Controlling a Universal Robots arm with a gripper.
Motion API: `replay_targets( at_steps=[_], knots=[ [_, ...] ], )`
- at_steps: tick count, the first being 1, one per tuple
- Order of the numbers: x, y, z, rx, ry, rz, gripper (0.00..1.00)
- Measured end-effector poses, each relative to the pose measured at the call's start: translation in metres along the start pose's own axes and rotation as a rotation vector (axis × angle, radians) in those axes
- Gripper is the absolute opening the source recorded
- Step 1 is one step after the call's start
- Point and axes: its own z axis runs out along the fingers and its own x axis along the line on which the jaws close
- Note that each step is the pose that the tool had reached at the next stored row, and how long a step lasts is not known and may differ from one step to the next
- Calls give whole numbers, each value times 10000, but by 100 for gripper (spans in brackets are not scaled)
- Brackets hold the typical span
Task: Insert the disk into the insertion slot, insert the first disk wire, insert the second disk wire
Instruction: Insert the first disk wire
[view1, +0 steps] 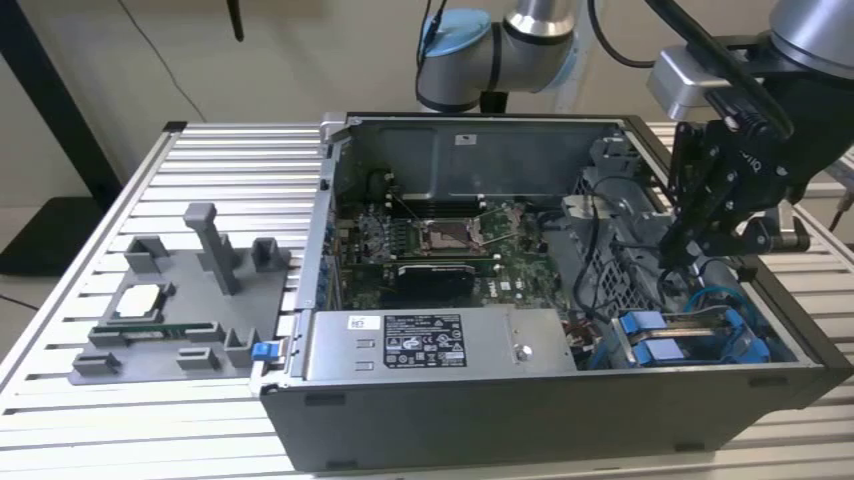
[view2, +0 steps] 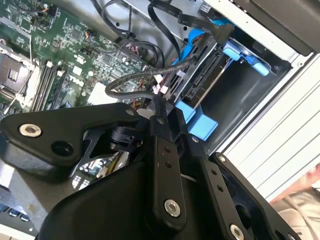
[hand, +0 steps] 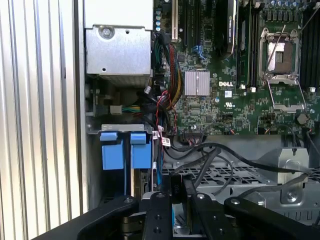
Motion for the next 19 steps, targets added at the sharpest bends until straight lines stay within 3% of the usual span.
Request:
replay_targets(
  at_steps=[1, 19],
  knots=[
    [0, 1, 0, 0, 0, 0, 0],
    [2, 0, 13, -1, 2, 0, 0]
  ],
)
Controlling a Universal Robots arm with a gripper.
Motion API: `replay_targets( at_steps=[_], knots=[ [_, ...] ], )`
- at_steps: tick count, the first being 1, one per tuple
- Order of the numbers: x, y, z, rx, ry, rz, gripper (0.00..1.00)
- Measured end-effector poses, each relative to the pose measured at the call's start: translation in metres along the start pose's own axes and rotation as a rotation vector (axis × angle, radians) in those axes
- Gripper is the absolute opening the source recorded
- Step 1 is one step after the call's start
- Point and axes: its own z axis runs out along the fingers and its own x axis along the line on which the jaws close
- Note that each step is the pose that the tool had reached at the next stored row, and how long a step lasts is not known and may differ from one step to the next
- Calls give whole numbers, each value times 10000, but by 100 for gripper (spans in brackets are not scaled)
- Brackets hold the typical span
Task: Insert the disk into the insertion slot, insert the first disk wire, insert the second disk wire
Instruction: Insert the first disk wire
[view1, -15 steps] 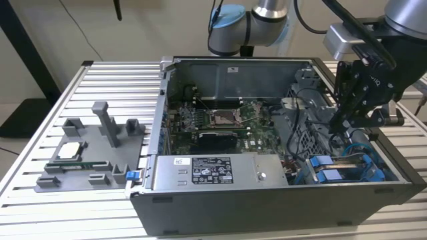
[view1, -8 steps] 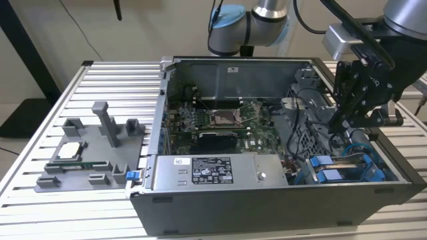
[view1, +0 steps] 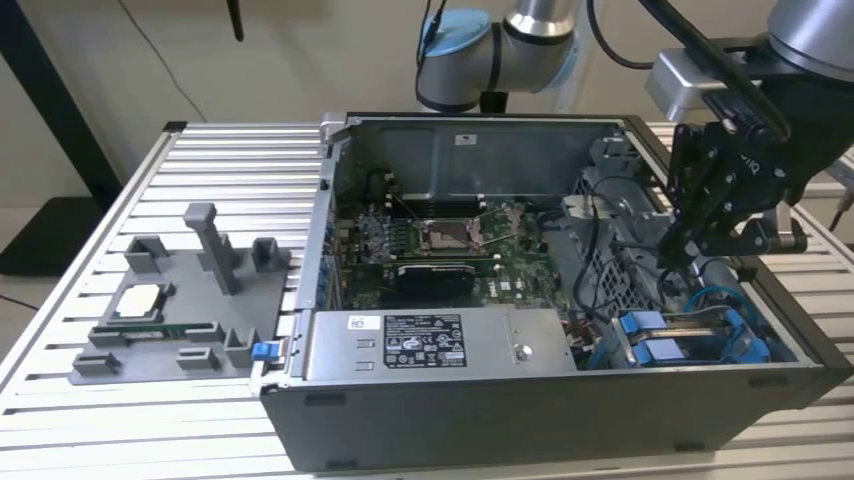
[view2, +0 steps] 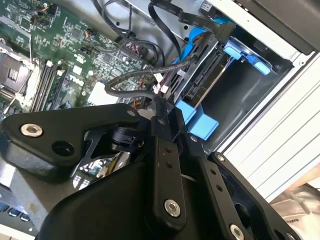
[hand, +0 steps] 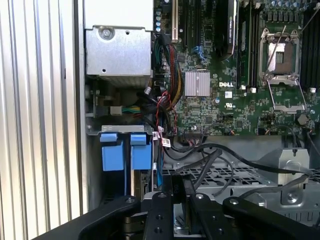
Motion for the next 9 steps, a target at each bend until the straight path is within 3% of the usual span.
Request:
replay_targets(
  at_steps=[3, 9],
  knots=[
    [0, -56, 12, -23, 2, 3, 0],
    [-1, -180, 33, -169, 6, 18, 0]
  ],
)
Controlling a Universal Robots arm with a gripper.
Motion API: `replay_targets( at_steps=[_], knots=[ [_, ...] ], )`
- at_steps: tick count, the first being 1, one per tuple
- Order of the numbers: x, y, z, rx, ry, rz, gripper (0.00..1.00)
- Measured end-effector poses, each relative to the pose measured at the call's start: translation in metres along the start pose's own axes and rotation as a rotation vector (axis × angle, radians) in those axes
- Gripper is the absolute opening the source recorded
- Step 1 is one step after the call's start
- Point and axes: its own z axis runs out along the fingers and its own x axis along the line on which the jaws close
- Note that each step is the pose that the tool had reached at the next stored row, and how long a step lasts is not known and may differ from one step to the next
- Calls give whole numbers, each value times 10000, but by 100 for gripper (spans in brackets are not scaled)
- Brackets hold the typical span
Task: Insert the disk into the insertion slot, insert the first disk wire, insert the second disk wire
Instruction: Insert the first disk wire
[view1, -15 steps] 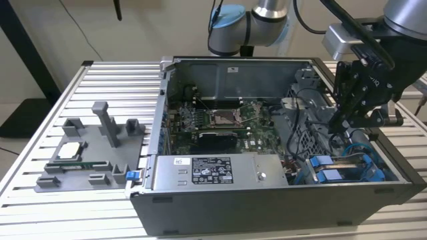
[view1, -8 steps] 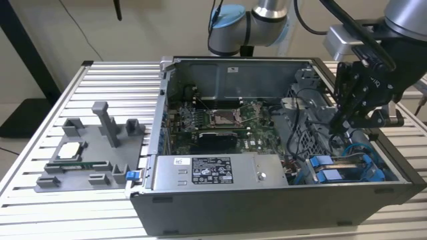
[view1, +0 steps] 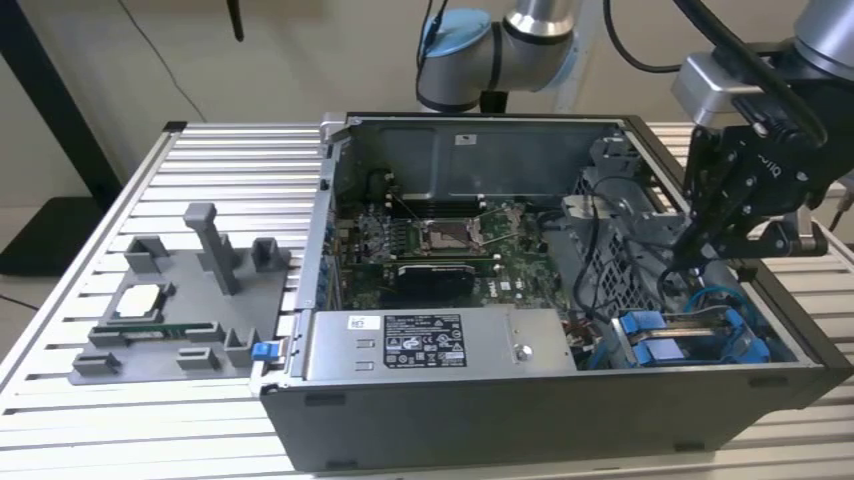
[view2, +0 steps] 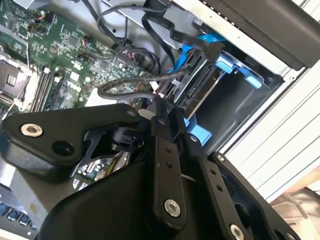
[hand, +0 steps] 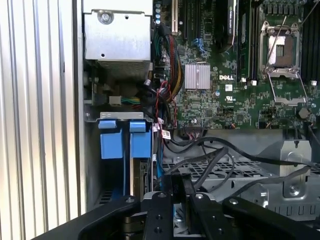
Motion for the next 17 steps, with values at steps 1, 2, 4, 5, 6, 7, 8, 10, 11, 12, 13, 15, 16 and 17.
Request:
replay_targets(
  at_steps=[1, 2, 4, 5, 6, 7, 8, 10, 11, 12, 13, 15, 16, 17],
  knots=[
    [2, -19, 2, -34, 2, 4, 0],
    [5, -41, 4, -74, 3, 8, 0],
    [20, -88, 12, -154, 4, 17, 0],
    [28, -112, 16, -193, 6, 20, 0],
    [35, -132, 20, -227, 6, 24, 0],
    [43, -152, 24, -260, 7, 27, 0],
    [50, -175, 27, -296, 9, 31, 0],
    [68, -218, 34, -372, 10, 39, 0],
    [78, -236, 37, -410, 13, 43, 0],
    [92, -251, 41, -446, 13, 47, 0],
    [106, -263, 46, -474, 13, 50, 0],
    [137, -286, 59, -517, 14, 55, 0],
    [151, -298, 65, -542, 16, 57, 0],
    [160, -309, 72, -579, 16, 62, 0]
  ],
)
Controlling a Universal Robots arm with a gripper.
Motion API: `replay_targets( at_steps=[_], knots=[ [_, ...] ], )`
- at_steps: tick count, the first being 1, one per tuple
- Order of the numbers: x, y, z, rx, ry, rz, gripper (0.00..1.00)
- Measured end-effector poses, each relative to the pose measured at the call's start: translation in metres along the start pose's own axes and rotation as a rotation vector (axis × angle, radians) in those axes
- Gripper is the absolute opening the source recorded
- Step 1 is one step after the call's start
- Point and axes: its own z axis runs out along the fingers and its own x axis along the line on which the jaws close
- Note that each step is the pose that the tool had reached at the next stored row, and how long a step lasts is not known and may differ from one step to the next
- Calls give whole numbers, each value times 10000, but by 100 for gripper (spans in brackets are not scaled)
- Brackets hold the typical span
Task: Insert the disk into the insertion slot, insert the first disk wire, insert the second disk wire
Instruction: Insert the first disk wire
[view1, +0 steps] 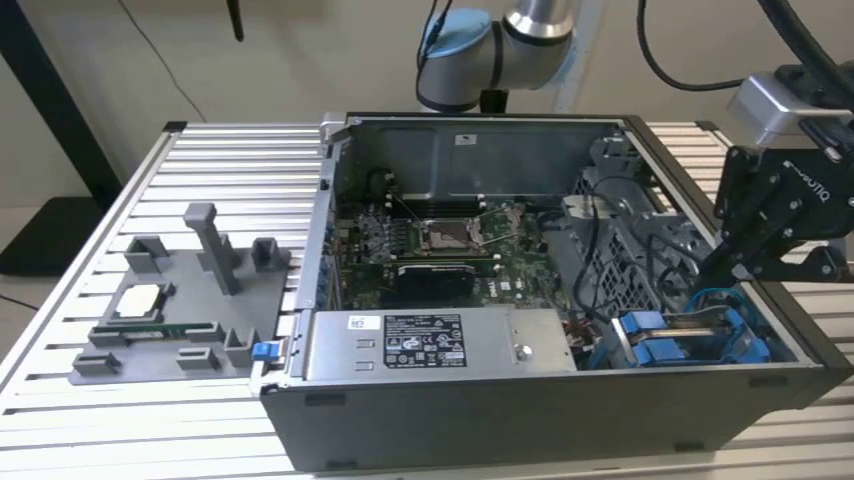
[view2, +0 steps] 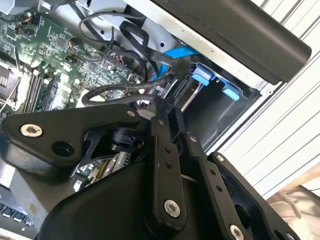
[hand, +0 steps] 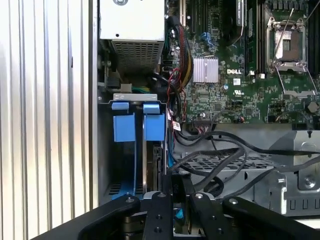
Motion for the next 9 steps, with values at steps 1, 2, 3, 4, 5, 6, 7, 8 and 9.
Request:
replay_targets(
  at_steps=[1, 2, 3, 4, 5, 6, 7, 8, 9],
  knots=[
    [6, -9, 5, -39, 0, 5, 0],
    [10, -17, 9, -79, 3, 9, 0],
    [13, -22, 13, -114, 5, 12, 0],
    [16, -27, 19, -148, 4, 17, 0],
    [18, -31, 22, -182, 6, 20, 0],
    [21, -36, 26, -217, 9, 24, 0],
    [23, -43, 32, -258, 9, 28, 0],
    [26, -50, 36, -306, 12, 33, 0],
    [31, -58, 41, -359, 14, 39, 0]
  ],
)
